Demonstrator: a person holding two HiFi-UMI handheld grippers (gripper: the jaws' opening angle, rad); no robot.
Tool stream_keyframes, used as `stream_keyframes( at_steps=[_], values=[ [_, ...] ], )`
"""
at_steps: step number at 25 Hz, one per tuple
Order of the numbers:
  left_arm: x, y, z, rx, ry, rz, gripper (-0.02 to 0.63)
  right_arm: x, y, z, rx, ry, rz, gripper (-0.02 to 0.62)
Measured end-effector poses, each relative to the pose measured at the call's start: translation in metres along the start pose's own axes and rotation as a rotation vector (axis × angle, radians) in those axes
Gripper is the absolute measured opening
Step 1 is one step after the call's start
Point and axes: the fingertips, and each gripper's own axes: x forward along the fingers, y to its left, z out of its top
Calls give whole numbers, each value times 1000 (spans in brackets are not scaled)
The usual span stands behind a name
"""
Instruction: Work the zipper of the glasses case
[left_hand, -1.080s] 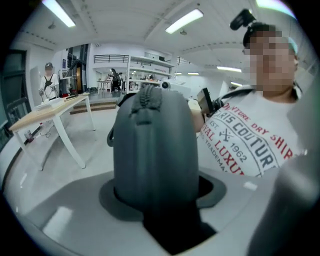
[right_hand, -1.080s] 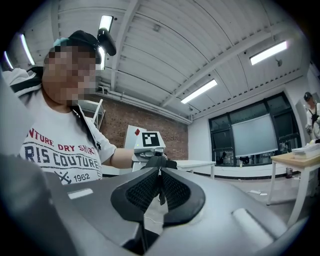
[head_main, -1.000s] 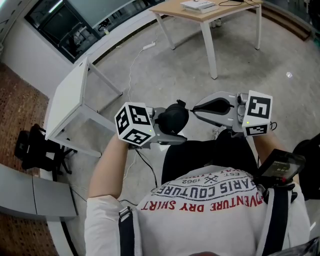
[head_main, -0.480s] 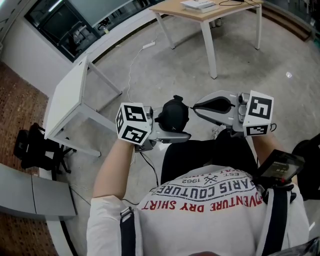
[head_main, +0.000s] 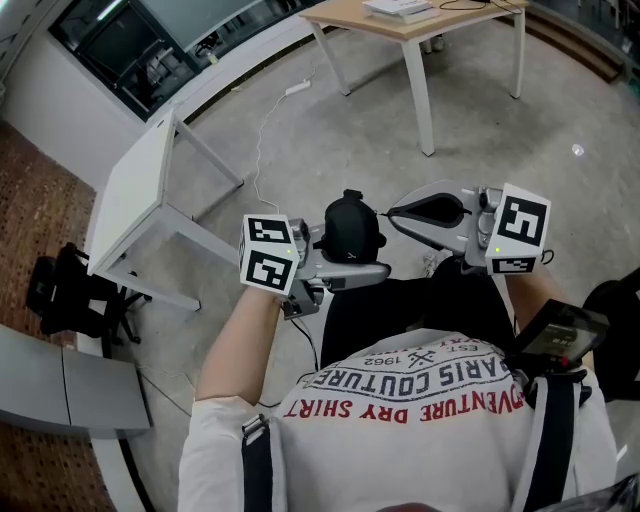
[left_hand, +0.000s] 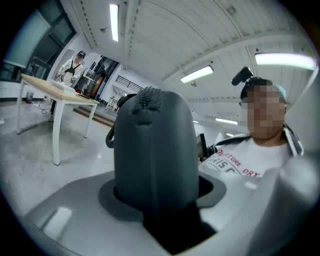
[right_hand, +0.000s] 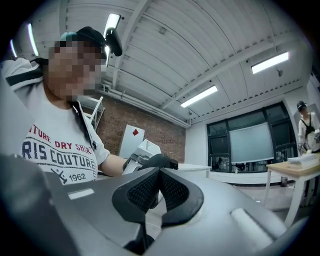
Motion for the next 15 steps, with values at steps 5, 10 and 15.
stream_keyframes(
  at_steps=[5, 10, 15],
  values=[
    [-1, -4, 4, -63, -32, -42, 247, 0, 3, 1, -74, 32, -4, -2],
    [-8, -7, 15, -165, -111, -105, 247, 2, 7, 0, -122, 62, 1, -2],
    [-10, -6, 22, -234, -176, -138, 248, 2, 8, -2, -134, 65, 8, -2]
  ],
)
